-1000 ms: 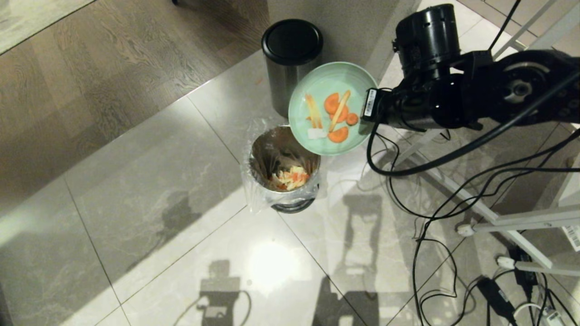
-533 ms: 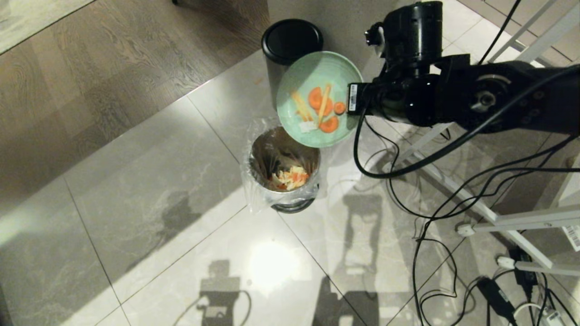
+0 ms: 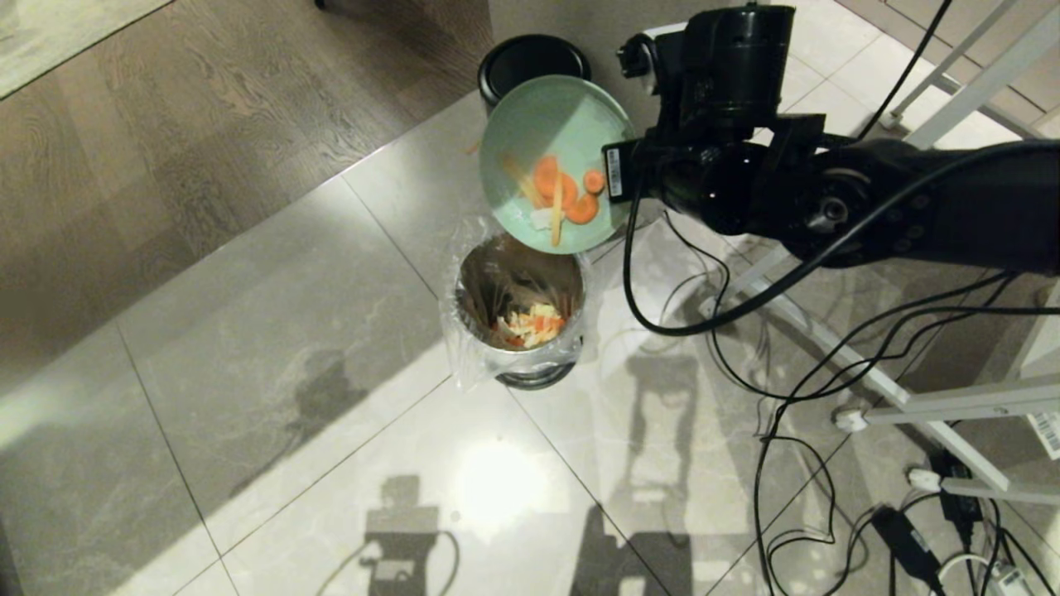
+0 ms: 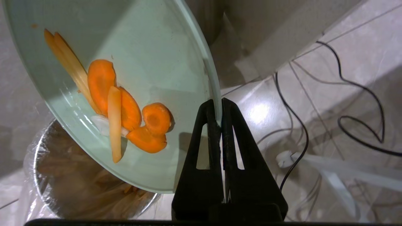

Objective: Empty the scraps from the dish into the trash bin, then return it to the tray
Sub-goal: Pour the leftover food from the plate into the trash can

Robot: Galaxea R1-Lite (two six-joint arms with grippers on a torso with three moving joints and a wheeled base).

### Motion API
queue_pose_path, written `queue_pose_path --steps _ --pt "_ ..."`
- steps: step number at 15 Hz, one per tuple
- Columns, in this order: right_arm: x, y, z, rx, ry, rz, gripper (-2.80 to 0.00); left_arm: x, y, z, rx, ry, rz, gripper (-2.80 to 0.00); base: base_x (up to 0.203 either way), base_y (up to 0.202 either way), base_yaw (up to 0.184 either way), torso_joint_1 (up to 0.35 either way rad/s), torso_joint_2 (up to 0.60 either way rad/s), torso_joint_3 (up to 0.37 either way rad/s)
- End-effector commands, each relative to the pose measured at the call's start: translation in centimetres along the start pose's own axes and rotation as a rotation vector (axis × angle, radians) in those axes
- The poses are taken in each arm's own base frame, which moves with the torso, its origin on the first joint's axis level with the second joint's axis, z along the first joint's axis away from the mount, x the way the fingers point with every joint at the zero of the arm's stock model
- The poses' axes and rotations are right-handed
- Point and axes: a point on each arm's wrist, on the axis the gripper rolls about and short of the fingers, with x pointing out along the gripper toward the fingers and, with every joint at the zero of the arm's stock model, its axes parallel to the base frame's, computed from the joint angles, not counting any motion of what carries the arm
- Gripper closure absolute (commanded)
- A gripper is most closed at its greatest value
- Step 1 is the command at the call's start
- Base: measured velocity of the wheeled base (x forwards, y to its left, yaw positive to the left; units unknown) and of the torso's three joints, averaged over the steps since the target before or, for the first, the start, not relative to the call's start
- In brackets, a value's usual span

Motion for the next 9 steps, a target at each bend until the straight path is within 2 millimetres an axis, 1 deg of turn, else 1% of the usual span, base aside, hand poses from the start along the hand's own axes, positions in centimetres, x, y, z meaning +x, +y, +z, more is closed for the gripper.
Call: queue_pose_path --steps 1,3,7,9 --pt "0.3 0.2 -0.2 -0.012 -0.009 -0.004 0.00 0.0 0.0 0.0 -0.001 0.001 0.001 0.00 0.000 0.000 0.000 0.000 0.00 0.000" --pt "0.4 0.3 -0.2 -0.037 -0.027 -0.007 0.00 0.0 0.0 0.0 -0.001 0.001 -0.001 0.00 0.000 0.000 0.000 0.000 0.00 0.000" --pt "0.9 0.7 0.3 -0.127 -0.127 -0.028 0.00 0.0 0.0 0.0 -0.001 0.001 -0.001 0.00 0.000 0.000 0.000 0.000 0.00 0.000" --pt "0.7 1.5 0.5 -0.160 -0.169 -0.023 0.00 0.0 0.0 0.0 -0.001 0.001 0.001 0.00 0.000 0.000 0.000 0.000 0.00 0.000"
